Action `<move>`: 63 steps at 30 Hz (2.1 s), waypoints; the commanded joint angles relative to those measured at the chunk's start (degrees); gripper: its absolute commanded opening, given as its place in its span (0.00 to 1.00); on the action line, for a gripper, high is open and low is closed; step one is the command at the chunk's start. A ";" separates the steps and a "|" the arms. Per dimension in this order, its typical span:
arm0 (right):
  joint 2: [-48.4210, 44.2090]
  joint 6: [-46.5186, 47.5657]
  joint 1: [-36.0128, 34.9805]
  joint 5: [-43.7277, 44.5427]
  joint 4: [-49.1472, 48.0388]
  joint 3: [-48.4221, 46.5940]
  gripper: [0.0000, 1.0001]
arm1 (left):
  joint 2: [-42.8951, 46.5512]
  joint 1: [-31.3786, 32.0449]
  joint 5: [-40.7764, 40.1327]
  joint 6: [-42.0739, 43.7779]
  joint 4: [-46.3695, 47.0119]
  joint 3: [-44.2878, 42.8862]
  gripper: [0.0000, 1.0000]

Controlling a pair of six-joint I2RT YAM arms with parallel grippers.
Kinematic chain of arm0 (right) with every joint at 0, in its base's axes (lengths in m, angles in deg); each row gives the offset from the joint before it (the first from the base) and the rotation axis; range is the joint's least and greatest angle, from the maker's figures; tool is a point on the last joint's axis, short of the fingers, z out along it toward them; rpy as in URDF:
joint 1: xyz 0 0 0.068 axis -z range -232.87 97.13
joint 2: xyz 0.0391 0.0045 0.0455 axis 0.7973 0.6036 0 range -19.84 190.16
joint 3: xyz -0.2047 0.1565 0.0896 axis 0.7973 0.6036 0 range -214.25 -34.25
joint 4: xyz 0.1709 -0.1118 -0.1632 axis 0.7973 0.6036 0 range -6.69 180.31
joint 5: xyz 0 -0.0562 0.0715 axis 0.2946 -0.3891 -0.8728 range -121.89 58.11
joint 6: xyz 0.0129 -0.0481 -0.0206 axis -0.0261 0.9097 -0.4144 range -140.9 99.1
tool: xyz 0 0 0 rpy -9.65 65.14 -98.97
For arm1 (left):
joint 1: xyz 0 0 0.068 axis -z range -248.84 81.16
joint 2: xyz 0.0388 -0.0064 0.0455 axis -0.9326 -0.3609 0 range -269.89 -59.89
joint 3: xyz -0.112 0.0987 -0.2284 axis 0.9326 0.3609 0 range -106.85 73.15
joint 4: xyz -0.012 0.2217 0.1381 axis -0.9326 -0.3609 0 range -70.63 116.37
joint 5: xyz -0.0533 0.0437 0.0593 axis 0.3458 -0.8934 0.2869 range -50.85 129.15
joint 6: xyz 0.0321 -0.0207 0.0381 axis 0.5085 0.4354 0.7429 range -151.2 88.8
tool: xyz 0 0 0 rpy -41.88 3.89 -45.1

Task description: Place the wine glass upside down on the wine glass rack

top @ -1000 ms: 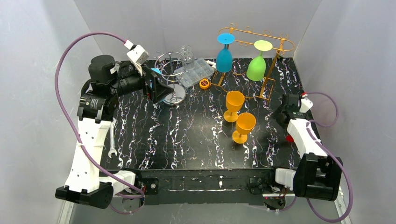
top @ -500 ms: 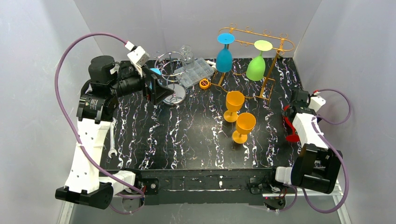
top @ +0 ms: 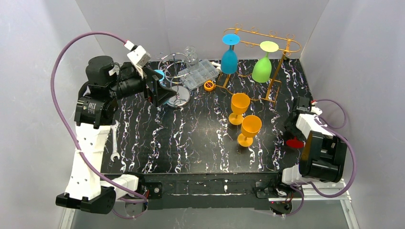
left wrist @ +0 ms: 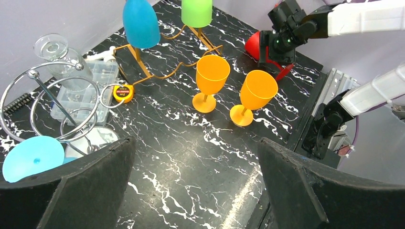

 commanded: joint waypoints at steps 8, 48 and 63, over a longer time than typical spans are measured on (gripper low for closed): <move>-4.12 -4.28 -0.39 -9.46 -1.93 4.44 0.46 | -0.39 0.18 2.89 -0.50 -0.92 -3.21 0.99; -17.90 -3.07 -13.72 2.96 13.98 -13.57 0.82 | 5.17 0.22 9.72 11.01 12.63 2.17 0.99; -19.92 -7.00 -8.01 6.98 21.65 -5.72 0.98 | 5.93 0.17 10.01 11.20 8.78 0.12 0.99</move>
